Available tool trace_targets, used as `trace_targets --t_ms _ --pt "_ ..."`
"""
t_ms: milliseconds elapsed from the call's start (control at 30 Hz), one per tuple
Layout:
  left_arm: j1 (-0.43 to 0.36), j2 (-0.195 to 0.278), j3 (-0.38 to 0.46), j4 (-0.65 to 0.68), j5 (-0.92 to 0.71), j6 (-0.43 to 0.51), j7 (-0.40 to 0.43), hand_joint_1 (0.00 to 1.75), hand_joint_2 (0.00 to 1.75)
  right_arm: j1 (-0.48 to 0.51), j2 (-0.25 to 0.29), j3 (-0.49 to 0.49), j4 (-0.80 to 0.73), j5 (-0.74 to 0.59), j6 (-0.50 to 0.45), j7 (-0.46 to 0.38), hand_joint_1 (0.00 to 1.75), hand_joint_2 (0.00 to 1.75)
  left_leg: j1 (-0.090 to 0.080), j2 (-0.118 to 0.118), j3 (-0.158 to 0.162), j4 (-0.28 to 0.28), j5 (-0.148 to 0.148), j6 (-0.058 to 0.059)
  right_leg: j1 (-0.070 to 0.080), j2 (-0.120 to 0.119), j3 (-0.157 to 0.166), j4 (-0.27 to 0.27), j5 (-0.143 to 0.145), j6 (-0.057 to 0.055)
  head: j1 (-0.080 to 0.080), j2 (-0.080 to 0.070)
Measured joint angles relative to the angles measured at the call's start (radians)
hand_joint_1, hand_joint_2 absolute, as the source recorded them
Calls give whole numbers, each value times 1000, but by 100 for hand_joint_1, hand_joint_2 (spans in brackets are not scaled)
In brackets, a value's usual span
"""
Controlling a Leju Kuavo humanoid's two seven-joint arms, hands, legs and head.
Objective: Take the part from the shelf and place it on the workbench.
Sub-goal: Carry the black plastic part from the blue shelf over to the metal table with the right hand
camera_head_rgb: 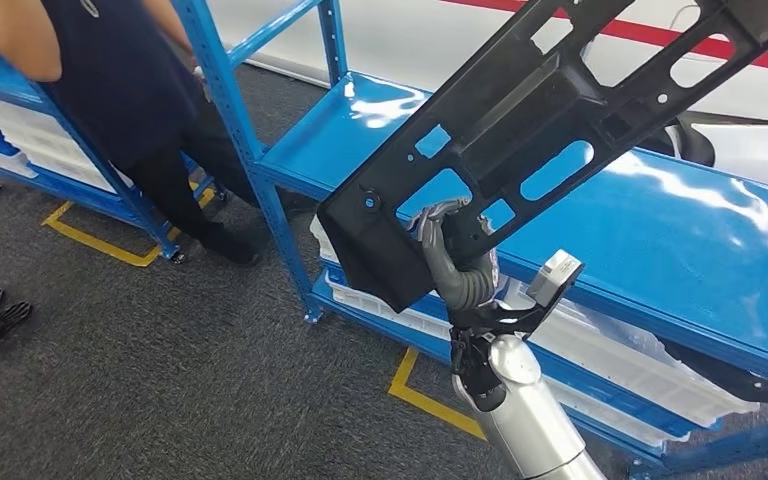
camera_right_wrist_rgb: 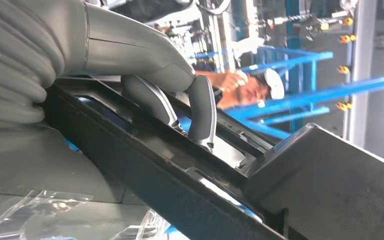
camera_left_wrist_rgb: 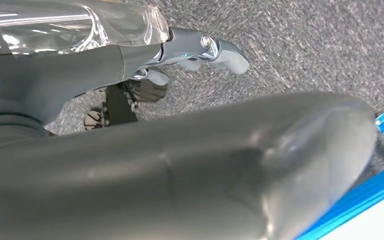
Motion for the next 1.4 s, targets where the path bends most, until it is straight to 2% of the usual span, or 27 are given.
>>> trace_targets --t_ms 67,133,200,267,300,367,433,500,567,600,633,667,733,800,833,900,967,1000,1033,1100,1133,1200,1233,1300,1333,1367,1400 --pt "1 0 0 0 7 0 4 0 0 1 0 0 -1 0 1 0 175 175 -1 -23 -3 -2 4 9 0 -16 6 -4 -3 11 0 0" --pt "4 0 0 1 15 -2 12 0 0 2 0 -1 -2 0 1 0 175 175 5 -48 2 -10 11 19 -3 16 2 20 -27 21 1 0" --pt "3 -1 0 1 19 -5 18 0 0 6 -2 -1 -2 0 2 0 175 175 9 -73 4 -14 17 27 -6 77 -42 127 -90 25 3 0" --pt "0 -1 0 1 21 -9 20 0 0 15 -5 -1 -2 0 2 0 175 175 9 -102 3 -13 18 30 -6 102 -108 263 -144 27 4 0" --pt "0 -1 0 1 23 -12 21 0 0 19 -6 -1 -2 0 2 0 175 175 9 -118 3 -12 18 30 -6 107 -126 295 -146 28 4 0" --pt "3 -2 0 1 26 -16 22 0 0 22 -8 -1 -2 0 4 1 175 175 10 -149 3 -9 17 29 -9 115 -104 235 -92 28 4 0" --pt "3 -2 0 1 23 -17 22 0 0 21 -8 -1 -2 -1 6 1 175 175 12 -180 1 -2 14 23 -15 159 -39 90 -26 26 4 0" --pt "2 -2 0 1 18 -17 22 0 0 21 -8 -1 -2 -2 8 1 175 175 13 -205 -7 3 15 12 -19 191 -6 14 -4 21 4 0" --pt "5 -2 0 1 15 -17 22 0 0 21 -7 -1 -2 -4 10 1 175 175 16 -226 -15 1 20 0 -16 175 -7 11 -3 10 4 0" --pt "8 -3 -1 2 14 -17 22 0 0 20 -6 -1 -2 -5 10 1 175 175 18 -223 -19 3 19 -5 -16 163 -6 10 -1 4 4 0" --pt "10 -3 -1 2 14 -17 22 0 0 18 -5 -2 -2 -6 10 0 175 175 17 -201 -27 19 10 -10 -17 149 -5 9 0 -2 2 0" --pt "11 -4 -2 2 13 -17 22 0 0 17 -3 -2 -3 -7 10 0 175 175 15 -168 -45 55 -10 -15 -17 135 -4 7 1 -8 0 0" --pt "7 -4 -2 2 14 -17 21 0 0 18 -2 -2 -3 -8 10 0 175 175 13 -98 -110 189 -73 -23 -12 105 -3 7 -1 -16 -4 0" --pt "5 -4 -2 2 14 -17 21 0 0 19 -2 -2 -3 -8 11 0 175 175 15 -77 -168 306 -112 -25 -5 72 -2 8 -3 -18 -5 0" --pt "5 -4 -2 2 14 -17 21 0 0 20 -3 -2 -3 -8 11 0 175 175 14 -74 -171 311 -105 -22 -2 56 -2 8 -4 -18 -5 0" --pt "5 -5 -2 2 13 -17 22 0 0 19 -2 -2 -3 -8 11 0 175 175 7 -55 -110 197 -49 -6 4 27 1 8 -7 -18 -5 0" --pt "4 -4 -2 2 14 -17 21 0 0 18 -2 -2 -3 -8 11 0 175 175 -10 -7 -36 58 -3 15 9 3 6 7 -12 -15 -5 0" --pt "3 -4 -3 2 14 -17 21 0 0 17 -2 -2 -3 -8 11 0 175 175 -17 10 -17 20 6 23 11 -7 8 6 -14 -12 -5 0" --pt "2 -4 -3 2 13 -17 21 0 0 16 -2 -2 -3 -8 11 0 175 175 -21 12 -16 11 5 26 12 -16 10 5 -16 -8 -4 0" --pt "3 -4 -3 2 13 -17 21 0 0 15 -1 -2 -4 -8 11 0 175 175 -21 -13 -16 7 9 31 13 -32 16 3 -21 1 -4 0" --pt "5 -4 -3 2 14 -17 21 0 0 15 -1 -2 -4 -8 11 1 175 175 -17 -26 -14 3 12 34 11 -18 17 6 -28 7 -3 0" --pt "6 -4 -3 3 15 -17 22 0 0 13 -1 -2 -4 -8 13 2 175 175 -9 -52 -9 -3 19 42 6 47 -5 62 -67 18 -1 0" --pt "4 -4 -3 3 16 -16 24 0 0 12 -1 -2 -4 -8 13 4 175 175 -8 -64 -9 -4 21 45 4 81 -31 117 -97 20 0 0" --pt "1 -4 -3 3 23 -12 33 0 0 13 -3 -2 -1 -7 18 11 175 175 -8 -94 -10 -3 23 50 4 107 -105 259 -151 19 2 0" --pt "1 -4 -3 3 27 -8 38 0 0 12 -3 -2 2 -6 21 15 175 175 -8 -110 -11 -3 23 51 4 110 -132 303 -156 19 3 0" --pt "2 -4 -3 3 31 -3 45 0 0 12 -3 -1 6 -3 25 19 175 175 -8 -128 -10 -2 23 50 3 112 -141 309 -141 18 3 0" --pt "2 -5 -3 3 34 2 50 0 0 12 -3 0 12 0 29 20 175 175 -7 -146 -9 -1 23 49 2 115 -127 268 -106 17 3 0"
